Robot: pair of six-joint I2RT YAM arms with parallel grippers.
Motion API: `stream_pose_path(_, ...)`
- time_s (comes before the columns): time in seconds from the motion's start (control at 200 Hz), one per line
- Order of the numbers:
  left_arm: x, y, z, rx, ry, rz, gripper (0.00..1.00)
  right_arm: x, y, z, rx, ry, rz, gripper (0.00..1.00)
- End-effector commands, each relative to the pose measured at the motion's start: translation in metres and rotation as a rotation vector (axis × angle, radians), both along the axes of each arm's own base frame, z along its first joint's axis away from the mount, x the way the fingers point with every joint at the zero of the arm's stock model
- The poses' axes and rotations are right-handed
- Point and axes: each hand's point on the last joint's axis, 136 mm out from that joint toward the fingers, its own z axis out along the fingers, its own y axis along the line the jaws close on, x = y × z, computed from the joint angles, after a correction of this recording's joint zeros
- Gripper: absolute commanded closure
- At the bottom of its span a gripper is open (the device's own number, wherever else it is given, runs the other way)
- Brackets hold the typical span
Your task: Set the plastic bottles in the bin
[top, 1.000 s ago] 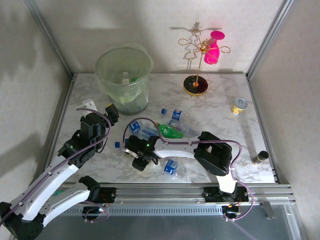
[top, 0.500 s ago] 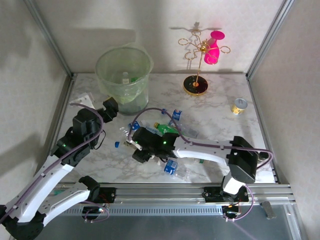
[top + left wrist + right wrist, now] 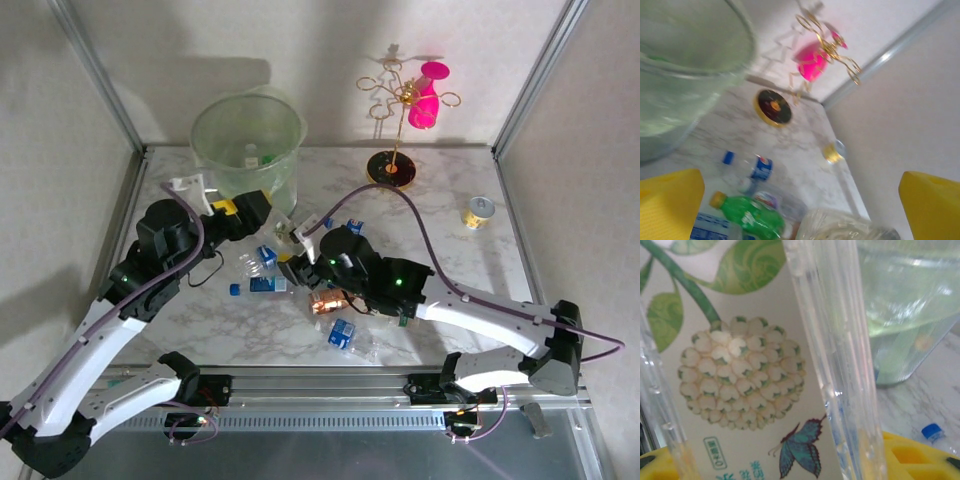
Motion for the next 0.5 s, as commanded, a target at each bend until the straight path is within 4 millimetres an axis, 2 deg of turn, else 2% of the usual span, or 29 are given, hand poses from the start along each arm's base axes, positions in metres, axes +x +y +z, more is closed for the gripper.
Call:
stream_pose_path(0.0, -0.022, -0.032, 0.029, -0.081, -0.053, -0.224, 0.00, 0.006, -0.007, 0.023, 0.096, -0.016, -0.045, 0.52)
stream_pose_path(0.14, -0.031, -0.044, 0.038, -0.114, -0.090, -0.312, 0.01, 0.004, -0.012, 0.036, 0.137, -0.020, -0.039, 0.52)
stream_pose_path(0.315, -0.043, -0.052, 0.049, -0.135, -0.137, -0.387, 0.03, 0.006, -0.015, 0.040, 0.156, -0.017, -0.044, 0.52)
stream_pose_path(0.496, -0.048, -0.062, 0.041, -0.119, -0.128, -0.445, 0.06, 0.006, -0.019, 0.050, 0.193, -0.017, -0.040, 0.52)
